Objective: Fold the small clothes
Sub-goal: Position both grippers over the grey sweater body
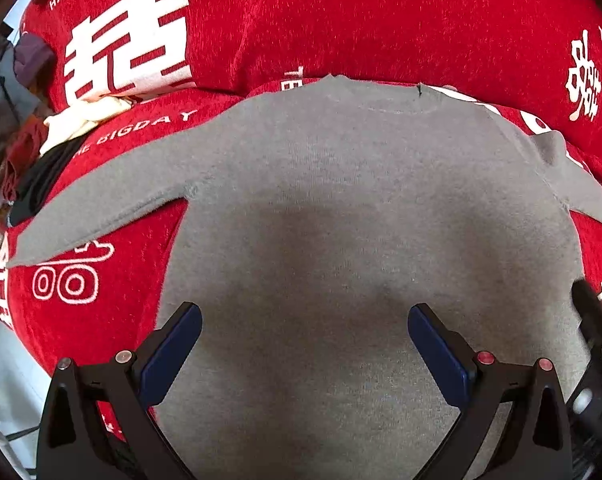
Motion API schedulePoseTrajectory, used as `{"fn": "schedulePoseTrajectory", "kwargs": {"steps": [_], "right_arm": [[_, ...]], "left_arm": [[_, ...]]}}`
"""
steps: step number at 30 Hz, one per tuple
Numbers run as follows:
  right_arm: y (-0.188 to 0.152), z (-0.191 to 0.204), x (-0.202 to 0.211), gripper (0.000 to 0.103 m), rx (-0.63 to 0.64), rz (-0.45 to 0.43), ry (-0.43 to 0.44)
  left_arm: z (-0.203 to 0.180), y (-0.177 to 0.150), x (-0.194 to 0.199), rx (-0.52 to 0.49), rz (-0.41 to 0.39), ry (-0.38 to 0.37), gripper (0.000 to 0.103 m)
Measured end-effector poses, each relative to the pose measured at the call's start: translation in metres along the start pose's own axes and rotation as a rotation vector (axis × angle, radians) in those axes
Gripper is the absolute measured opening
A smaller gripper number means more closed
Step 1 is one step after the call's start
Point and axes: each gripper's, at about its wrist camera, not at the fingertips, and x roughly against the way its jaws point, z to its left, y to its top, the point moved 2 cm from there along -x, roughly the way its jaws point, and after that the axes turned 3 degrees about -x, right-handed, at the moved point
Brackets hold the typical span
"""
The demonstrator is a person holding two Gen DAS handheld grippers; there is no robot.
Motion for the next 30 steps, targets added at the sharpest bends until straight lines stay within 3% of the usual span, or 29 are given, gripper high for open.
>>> {"fn": "schedulePoseTrajectory", "kwargs": {"steps": [10,30], "right_arm": [[0.018,-0.038,-0.006,0.103,-0.133,0.006,0.026],[0.036,-0.1,-0.057,0.103,-0.233,0.007,0.023]], "left_arm": [[-0.011,0.018,0.004,-0.027,-0.005,0.009,0.103],[-0.081,0.072,-0.014,-0.088,0.006,0.089,0.103]]}}
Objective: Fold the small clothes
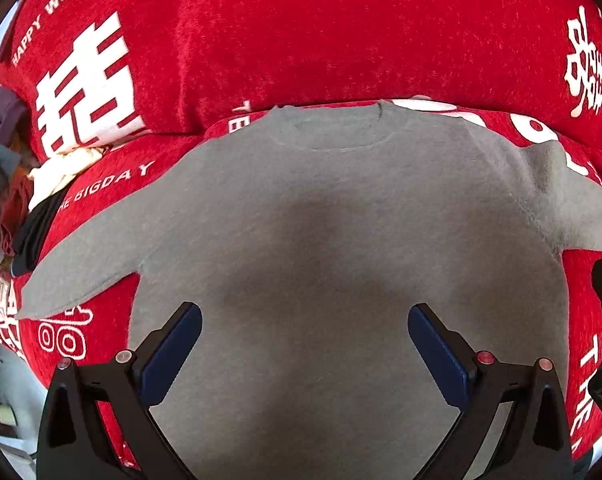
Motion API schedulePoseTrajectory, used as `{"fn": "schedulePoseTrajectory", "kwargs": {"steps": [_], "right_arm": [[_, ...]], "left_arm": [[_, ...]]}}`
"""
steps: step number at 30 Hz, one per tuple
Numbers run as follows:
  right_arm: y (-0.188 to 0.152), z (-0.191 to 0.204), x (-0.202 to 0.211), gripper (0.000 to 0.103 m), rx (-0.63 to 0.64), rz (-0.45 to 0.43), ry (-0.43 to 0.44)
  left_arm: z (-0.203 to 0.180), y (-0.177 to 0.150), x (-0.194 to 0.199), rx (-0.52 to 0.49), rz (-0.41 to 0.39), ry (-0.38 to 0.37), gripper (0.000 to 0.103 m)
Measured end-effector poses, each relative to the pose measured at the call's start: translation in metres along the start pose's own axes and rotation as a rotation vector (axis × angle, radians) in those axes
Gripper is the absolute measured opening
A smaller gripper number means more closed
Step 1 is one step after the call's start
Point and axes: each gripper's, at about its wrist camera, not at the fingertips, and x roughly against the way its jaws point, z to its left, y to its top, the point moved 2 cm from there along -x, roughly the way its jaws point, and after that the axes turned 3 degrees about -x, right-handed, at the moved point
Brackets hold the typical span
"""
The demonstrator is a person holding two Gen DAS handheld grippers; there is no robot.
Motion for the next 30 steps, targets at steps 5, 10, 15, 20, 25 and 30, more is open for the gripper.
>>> {"fn": "schedulePoseTrajectory", "kwargs": {"steps": [5,10,15,20,25,30], "right_arm": [[0.002,-0.017,-0.014,0.103,-0.026,0.007,0.0],[0.0,-0.052,-0.034,0.103,-0.105,0.03,0.024],[-0.016,-0.142,-0.075,0.103,-0.342,0.113,0.035],[-0.043,-0.248,-0.127,0.099,-0.561,0.174,0.007],[-0.055,-0.319,-0.177,0.092,-0.764,0.175,0.118],[-0.034,-0.335,-0.213,0.047,-0.778,0.15,0.234]], "left_arm": [[-0.023,0.015,-0.002,-0.024,-0.002,0.01,0.103],[-0.051,0.035,-0.011,-0.035,0.01,-0.005,0.103],[-0.089,0.054,-0.023,-0.063,0.026,-0.029,0.103],[-0.117,0.067,-0.039,-0.054,0.06,-0.066,0.103],[-0.135,0.079,-0.059,-0.028,0.1,-0.079,0.103],[-0.139,0.095,-0.074,0.036,0.124,-0.093,0.103]]}}
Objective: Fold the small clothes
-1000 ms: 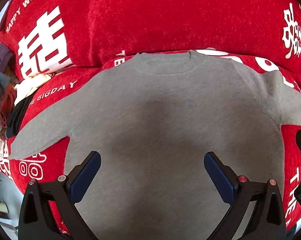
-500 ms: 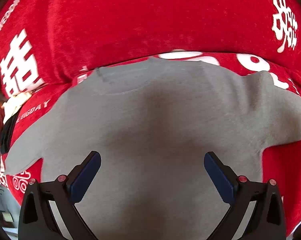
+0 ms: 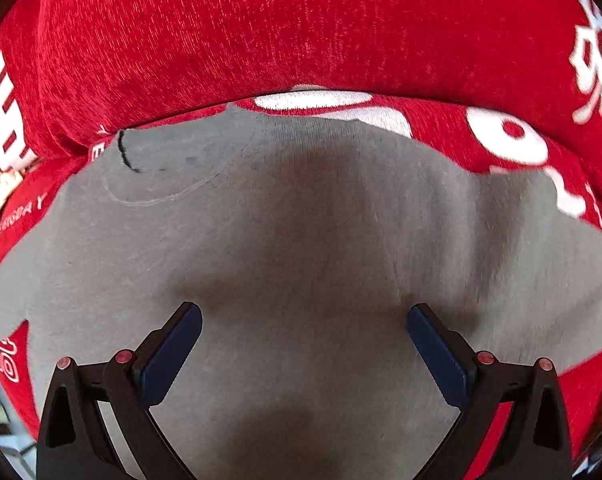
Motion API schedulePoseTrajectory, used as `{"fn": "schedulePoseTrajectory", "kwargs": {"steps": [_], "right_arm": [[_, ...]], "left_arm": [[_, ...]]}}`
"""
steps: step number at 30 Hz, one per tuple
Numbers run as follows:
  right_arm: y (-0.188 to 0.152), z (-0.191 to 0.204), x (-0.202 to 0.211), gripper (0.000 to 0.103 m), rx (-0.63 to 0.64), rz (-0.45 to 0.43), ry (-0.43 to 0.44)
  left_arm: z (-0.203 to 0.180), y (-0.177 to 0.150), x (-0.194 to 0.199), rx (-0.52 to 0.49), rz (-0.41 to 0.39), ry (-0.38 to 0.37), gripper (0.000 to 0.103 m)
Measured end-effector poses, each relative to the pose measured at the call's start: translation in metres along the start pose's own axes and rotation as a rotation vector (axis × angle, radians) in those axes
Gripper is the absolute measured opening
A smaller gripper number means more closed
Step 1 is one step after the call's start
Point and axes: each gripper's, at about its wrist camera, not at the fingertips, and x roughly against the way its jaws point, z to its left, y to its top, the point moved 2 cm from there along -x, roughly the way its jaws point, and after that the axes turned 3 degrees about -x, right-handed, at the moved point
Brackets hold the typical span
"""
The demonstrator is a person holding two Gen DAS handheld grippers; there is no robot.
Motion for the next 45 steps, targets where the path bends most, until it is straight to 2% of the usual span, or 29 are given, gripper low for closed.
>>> {"fn": "schedulePoseTrajectory", "kwargs": {"steps": [1,3,5,7,8,10,12,14,15,17,18,19,23,26,28,30,32,34,35,36,37,39,42,43,45], "right_arm": [[0.005,-0.001,-0.002,0.006,0.005,0.002,-0.012],[0.006,-0.003,0.005,0.005,-0.018,-0.002,0.05],[-0.004,-0.007,0.037,0.005,-0.015,-0.106,0.111],[-0.025,-0.014,0.071,0.005,-0.011,-0.202,0.082],[-0.034,-0.02,0.078,0.005,-0.022,-0.215,0.077],[-0.049,-0.031,0.08,0.005,-0.042,-0.212,0.045],[-0.057,-0.036,0.062,0.005,-0.023,-0.172,-0.001],[-0.057,-0.041,0.048,0.01,-0.058,-0.12,0.009],[-0.053,-0.044,0.049,0.015,-0.089,-0.134,0.039],[-0.051,-0.051,0.051,0.06,-0.105,-0.132,0.036],[-0.051,-0.051,0.05,0.065,-0.105,-0.135,0.043],[-0.051,-0.051,0.049,0.066,-0.101,-0.14,0.058],[-0.052,-0.043,0.044,0.066,-0.053,-0.145,0.015],[-0.051,-0.037,0.041,0.067,-0.02,-0.14,-0.019],[-0.051,-0.034,0.04,0.067,-0.006,-0.136,-0.036],[-0.051,-0.033,0.039,0.067,0.008,-0.131,-0.053],[-0.05,-0.031,0.037,0.066,0.022,-0.124,-0.072],[-0.048,-0.028,0.034,0.06,0.036,-0.116,-0.091],[-0.047,-0.028,0.035,0.045,0.039,-0.115,-0.094],[-0.046,-0.027,0.035,0.035,0.037,-0.116,-0.087],[-0.044,-0.028,0.037,0.01,0.026,-0.111,-0.059],[-0.041,-0.031,0.037,0.006,-0.018,-0.075,0.003],[-0.041,-0.021,0.049,0.005,0.008,-0.08,-0.017],[-0.04,-0.014,0.057,0.005,0.028,-0.094,-0.02],[-0.04,0.005,0.074,0.005,0.061,-0.12,-0.01]], "left_arm": [[0.001,0.003,-0.002,0.013,0.003,-0.004,0.103],[0.002,0.006,-0.005,0.037,0.006,-0.007,0.103],[0.001,0.009,-0.009,0.05,0.007,-0.008,0.103],[-0.004,0.011,-0.014,0.047,0.007,-0.003,0.103],[-0.01,0.013,-0.015,0.044,0.003,0.003,0.103],[-0.023,0.019,-0.013,0.027,-0.006,0.014,0.103],[-0.033,0.023,-0.012,0.005,-0.009,0.012,0.103],[-0.044,0.022,-0.014,-0.027,-0.01,0.044,0.103],[-0.048,0.02,-0.013,-0.039,-0.025,0.058,0.103],[-0.056,0.01,-0.006,-0.086,-0.059,0.073,0.103],[-0.057,0.003,-0.002,-0.098,-0.065,0.064,0.103],[-0.057,-0.007,0.001,-0.098,-0.073,0.051,0.103],[-0.049,-0.059,0.021,-0.074,-0.09,-0.039,0.103],[-0.05,-0.075,0.039,-0.108,-0.095,-0.096,0.103],[-0.041,-0.071,0.048,-0.113,-0.094,-0.137,0.103],[-0.023,-0.053,0.05,-0.045,-0.148,-0.111,0.103],[-0.013,-0.033,0.041,0.026,-0.137,-0.095,0.103],[-0.008,-0.022,0.016,0.048,-0.032,-0.1,0.103],[-0.009,-0.025,0.004,0.053,0.01,-0.098,0.103],[-0.012,-0.031,0.0,0.041,0.011,-0.089,0.103],[-0.019,-0.044,0.009,0.0,-0.061,-0.055,0.103],[-0.032,-0.068,0.019,-0.078,-0.095,-0.038,0.103],[-0.038,-0.105,0.038,-0.109,-0.149,-0.049,0.103],[-0.038,-0.114,0.043,-0.129,-0.15,-0.073,0.103],[-0.038,-0.128,0.045,-0.181,-0.081,-0.133,0.103]]}}
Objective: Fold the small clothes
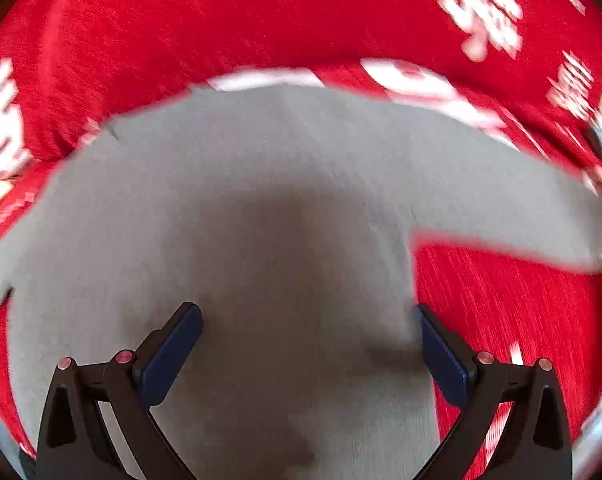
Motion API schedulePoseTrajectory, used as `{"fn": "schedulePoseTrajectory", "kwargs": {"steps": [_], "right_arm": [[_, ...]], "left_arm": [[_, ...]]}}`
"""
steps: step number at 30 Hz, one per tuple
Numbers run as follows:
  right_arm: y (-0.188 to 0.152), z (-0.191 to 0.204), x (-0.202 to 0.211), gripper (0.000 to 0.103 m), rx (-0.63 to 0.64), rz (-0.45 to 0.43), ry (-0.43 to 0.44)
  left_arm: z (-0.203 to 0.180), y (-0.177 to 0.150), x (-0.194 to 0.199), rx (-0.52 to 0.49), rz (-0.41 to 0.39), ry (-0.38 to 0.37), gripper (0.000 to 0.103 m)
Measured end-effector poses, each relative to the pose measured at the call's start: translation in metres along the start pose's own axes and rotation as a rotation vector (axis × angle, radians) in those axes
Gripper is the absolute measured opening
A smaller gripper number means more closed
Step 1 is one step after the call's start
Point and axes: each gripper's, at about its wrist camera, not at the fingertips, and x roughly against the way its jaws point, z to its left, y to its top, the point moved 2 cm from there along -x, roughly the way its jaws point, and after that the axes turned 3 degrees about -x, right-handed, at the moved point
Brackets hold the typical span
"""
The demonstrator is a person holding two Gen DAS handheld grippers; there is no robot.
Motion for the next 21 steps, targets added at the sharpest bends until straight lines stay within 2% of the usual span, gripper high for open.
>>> {"fn": "schedulePoseTrajectory", "kwargs": {"steps": [1,2,5,8,11,14,17,21], "right_arm": [[0.003,0.014,0.011,0.005,0.025,-0.019,0.006],[0.005,0.027,0.022,0.005,0.052,-0.036,0.008],[0.009,0.078,0.054,0.005,0.137,-0.087,0.019],[0.005,0.143,0.079,0.005,0.228,-0.12,0.05],[-0.014,0.22,0.094,0.005,0.34,-0.136,0.097],[-0.046,0.292,0.1,0.005,0.442,-0.138,0.142],[-0.094,0.367,0.094,0.005,0.556,-0.131,0.171],[-0.163,0.433,0.062,0.005,0.65,-0.06,0.183]], "left_arm": [[0.005,-0.003,0.004,-0.01,-0.003,-0.011,0.103],[0.012,-0.01,0.016,-0.008,-0.042,-0.005,0.103],[0.044,-0.025,0.037,0.047,-0.091,-0.019,0.103],[0.098,-0.041,0.049,0.157,-0.115,-0.002,0.103],[0.157,-0.056,0.051,0.282,-0.104,0.005,0.103],[0.212,-0.074,0.052,0.401,-0.103,0.017,0.103],[0.257,-0.093,0.056,0.493,-0.106,0.033,0.103],[0.303,-0.118,0.059,0.598,-0.111,0.043,0.103]]}}
